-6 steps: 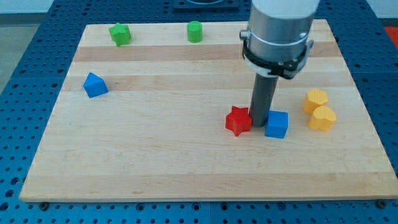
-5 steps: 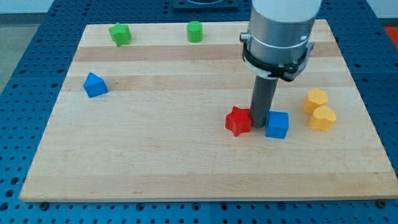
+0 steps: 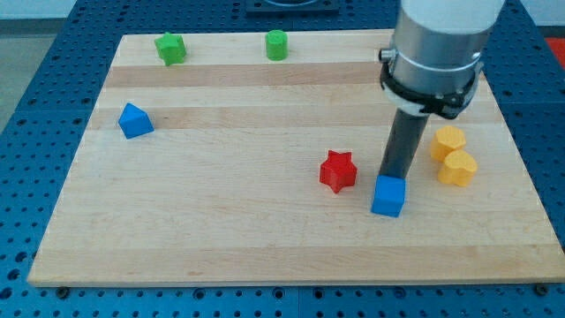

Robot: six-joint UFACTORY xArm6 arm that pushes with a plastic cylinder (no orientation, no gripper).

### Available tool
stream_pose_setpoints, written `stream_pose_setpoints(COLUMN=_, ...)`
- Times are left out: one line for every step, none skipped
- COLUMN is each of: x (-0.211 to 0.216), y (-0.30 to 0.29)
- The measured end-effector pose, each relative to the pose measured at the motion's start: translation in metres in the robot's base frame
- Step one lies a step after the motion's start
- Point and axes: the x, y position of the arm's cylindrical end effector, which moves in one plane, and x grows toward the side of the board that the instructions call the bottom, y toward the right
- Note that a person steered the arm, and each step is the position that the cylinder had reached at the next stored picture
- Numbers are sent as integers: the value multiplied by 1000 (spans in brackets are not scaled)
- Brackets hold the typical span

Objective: Move the arm away from the blue cube

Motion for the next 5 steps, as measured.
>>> stream_pose_setpoints(x=33, y=-9)
stream_pose_setpoints(x=36, y=-9)
stream_pose_setpoints(x=36, y=3)
stream_pose_setpoints(x=46, y=47)
stream_pose_setpoints(x=55, y=48)
